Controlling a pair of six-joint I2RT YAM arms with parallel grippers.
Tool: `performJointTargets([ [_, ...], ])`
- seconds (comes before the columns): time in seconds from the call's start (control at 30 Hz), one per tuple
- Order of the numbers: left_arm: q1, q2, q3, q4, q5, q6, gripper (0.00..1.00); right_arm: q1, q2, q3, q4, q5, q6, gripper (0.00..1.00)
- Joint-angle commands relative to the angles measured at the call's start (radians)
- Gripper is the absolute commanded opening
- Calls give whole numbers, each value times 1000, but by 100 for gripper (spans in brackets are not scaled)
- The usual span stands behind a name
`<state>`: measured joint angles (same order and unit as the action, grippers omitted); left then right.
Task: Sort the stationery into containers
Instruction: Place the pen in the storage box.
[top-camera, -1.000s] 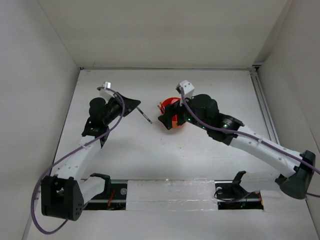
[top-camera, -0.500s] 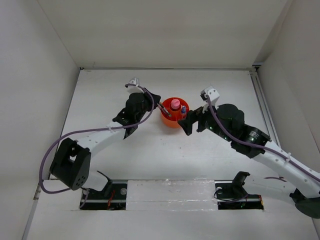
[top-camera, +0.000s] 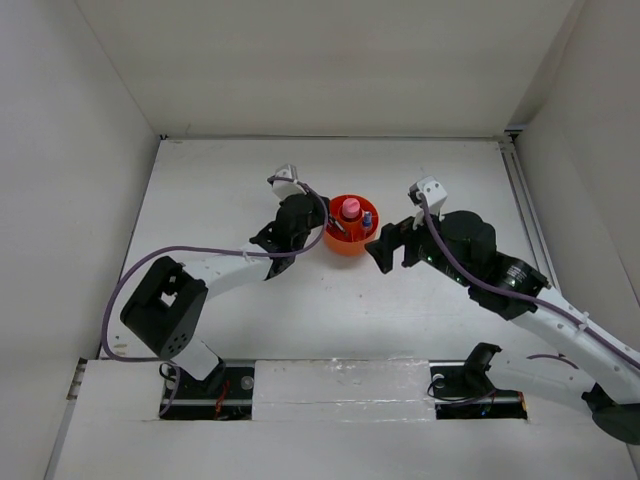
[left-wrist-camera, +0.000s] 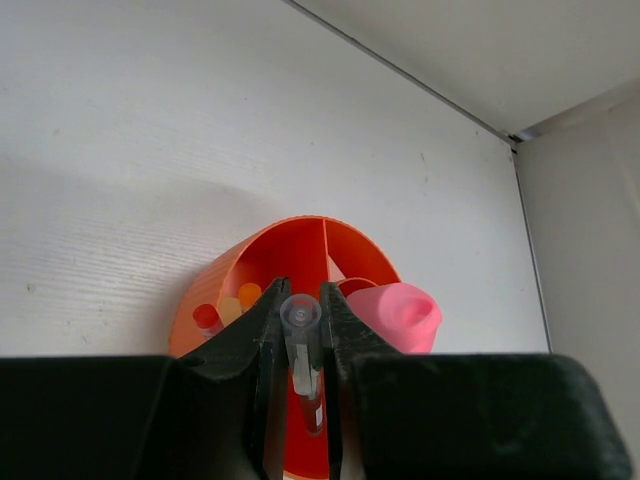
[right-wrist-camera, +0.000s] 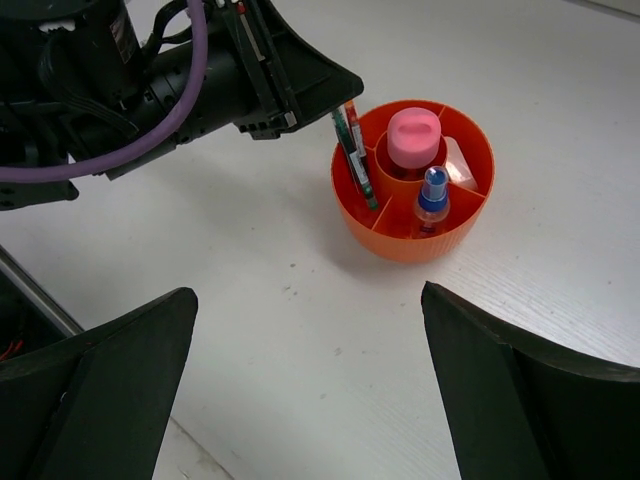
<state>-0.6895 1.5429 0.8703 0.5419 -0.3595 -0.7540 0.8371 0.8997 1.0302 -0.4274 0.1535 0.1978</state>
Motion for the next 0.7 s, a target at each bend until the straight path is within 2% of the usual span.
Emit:
performJointTargets([
  [0.0,-2,3,49,58,-55,30,0,-9,-13,-2,1,9,-21,100],
  [0.43,-11,3,30,58,-44,30,0,-18,-13,-12,21,-28,-31,100],
  [0.67,-21,3,19,58,-56,41,9,-18,-13,-12,21,-37,-31,100],
])
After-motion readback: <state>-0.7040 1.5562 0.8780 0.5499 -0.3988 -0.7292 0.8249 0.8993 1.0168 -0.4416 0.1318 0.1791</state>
